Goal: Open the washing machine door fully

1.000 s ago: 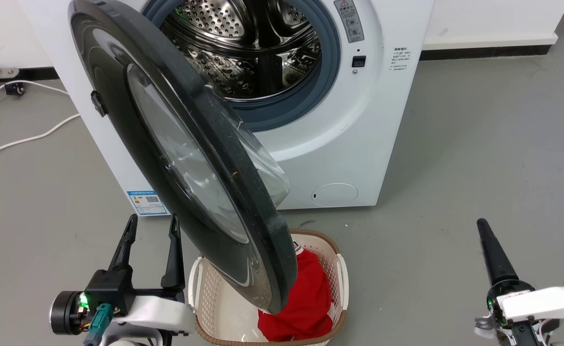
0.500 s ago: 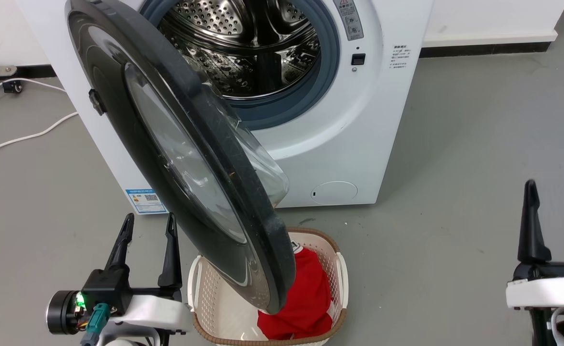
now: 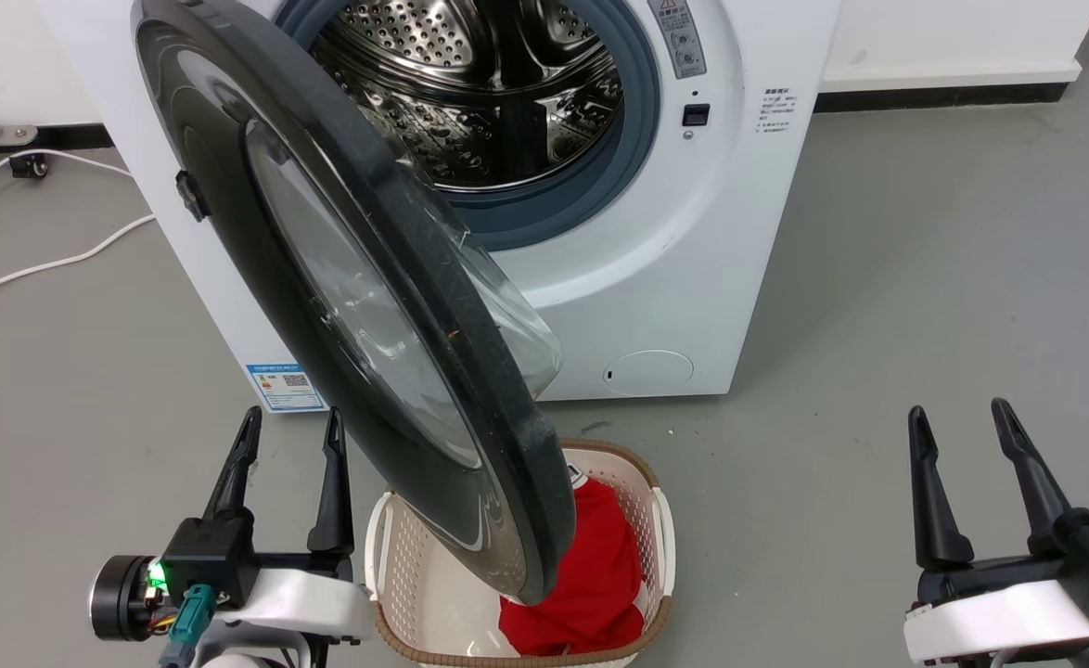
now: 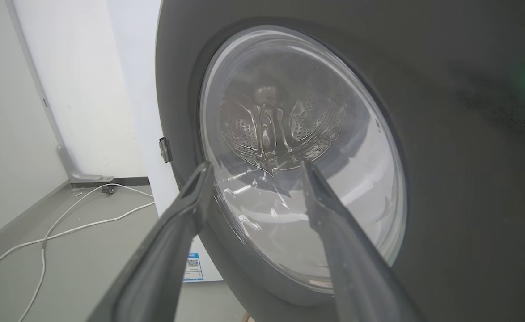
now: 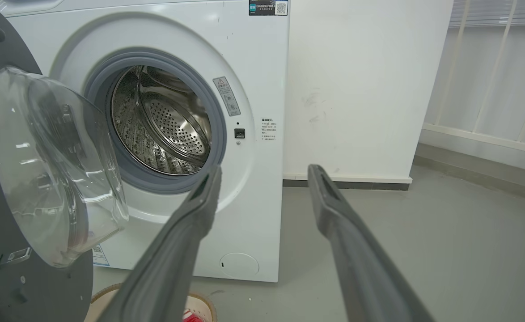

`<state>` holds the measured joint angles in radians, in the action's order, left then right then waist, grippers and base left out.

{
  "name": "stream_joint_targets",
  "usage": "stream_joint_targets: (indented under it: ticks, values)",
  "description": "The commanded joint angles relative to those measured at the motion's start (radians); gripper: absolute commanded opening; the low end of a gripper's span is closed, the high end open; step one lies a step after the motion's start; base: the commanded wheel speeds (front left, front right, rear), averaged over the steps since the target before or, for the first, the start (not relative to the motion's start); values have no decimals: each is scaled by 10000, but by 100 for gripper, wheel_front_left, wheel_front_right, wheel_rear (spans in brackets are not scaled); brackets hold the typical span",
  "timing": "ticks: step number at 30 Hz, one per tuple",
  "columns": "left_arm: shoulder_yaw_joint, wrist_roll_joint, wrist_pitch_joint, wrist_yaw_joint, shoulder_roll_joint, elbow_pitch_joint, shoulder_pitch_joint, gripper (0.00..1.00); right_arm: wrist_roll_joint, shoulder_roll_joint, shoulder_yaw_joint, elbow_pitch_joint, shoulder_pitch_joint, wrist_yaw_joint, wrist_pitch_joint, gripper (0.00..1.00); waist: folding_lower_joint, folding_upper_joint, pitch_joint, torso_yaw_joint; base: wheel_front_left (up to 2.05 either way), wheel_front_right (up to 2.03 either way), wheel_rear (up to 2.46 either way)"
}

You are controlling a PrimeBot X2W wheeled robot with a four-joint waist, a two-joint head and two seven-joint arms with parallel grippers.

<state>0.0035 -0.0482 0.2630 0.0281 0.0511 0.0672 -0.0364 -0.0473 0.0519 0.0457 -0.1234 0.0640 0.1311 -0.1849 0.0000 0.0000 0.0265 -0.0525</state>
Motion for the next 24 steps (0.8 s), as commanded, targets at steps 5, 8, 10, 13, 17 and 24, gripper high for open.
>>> stream_joint_targets:
  ticks: [5, 8, 10, 13, 17, 24]
  values:
    - [-59, -11, 27, 33, -10, -70, -47, 100, -249, -28, 13, 556, -72, -7, -252, 100, 0, 0, 15, 67, 0, 0, 0]
    - [-62, -11, 27, 23, -10, -79, -37, 100, -231, -28, 21, 648, -138, -7, -285, 100, 0, 0, 16, 67, 0, 0, 0]
    - [-65, -4, 27, 11, -11, -89, -28, 100, -185, -29, 30, 729, -194, -7, -316, 100, 0, 0, 12, 59, 0, 0, 0]
    - [-74, 21, 27, -2, -11, -108, -11, 100, -132, -29, 11, 789, -230, -7, -336, 100, 0, 0, 17, 45, 0, 0, 0]
    - [-90, 63, 27, 21, -12, -202, -34, 33, -171, -30, -23, 850, -253, -7, -324, 100, 0, 0, 40, 29, 0, 0, 0]
    - [-4, -48, 27, 59, -12, -527, -149, 0, -278, -30, -32, 922, -247, -7, -336, 100, 0, 0, 82, 38, 0, 0, 0]
